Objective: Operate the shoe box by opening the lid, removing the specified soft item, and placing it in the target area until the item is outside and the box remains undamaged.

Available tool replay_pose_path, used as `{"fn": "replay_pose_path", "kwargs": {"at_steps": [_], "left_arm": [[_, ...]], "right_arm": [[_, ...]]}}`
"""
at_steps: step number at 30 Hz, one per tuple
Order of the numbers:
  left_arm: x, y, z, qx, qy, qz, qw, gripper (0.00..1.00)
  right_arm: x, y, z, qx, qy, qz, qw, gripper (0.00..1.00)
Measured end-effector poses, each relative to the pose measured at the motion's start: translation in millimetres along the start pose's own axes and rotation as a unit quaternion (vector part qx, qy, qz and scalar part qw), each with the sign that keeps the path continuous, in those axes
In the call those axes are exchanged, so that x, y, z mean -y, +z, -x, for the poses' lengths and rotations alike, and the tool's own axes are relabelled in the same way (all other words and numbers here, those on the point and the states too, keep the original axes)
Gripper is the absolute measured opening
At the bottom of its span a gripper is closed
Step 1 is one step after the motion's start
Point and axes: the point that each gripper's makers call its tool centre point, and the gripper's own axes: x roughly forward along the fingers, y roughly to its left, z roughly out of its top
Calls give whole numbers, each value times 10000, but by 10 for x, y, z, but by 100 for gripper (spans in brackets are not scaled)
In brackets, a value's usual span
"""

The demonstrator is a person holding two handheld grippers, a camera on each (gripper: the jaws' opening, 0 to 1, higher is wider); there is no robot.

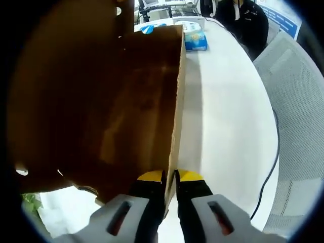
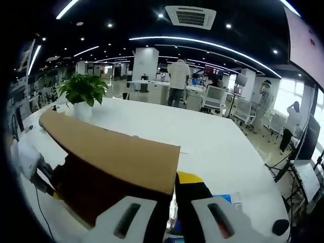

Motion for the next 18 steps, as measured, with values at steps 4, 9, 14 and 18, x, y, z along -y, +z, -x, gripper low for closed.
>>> {"fn": "replay_pose_path", "kwargs": {"at_steps": [4,9,14,18], "left_arm": [[8,46,33,269,-67,623,9977,15],[-22,134,200,802,-128,1378,9871,27],[8,199,379,1115,-183,1821,9768,35],[-38,333,551,1711,228,2384,9557,35]], "right_arm": [[-30,-4,7,17,-1,-82,10000,0],[-57,-2,9,40,-8,-103,9999,0],[-70,-5,17,67,7,-183,9998,0],[-75,-47,30,45,52,-207,9998,0]]}}
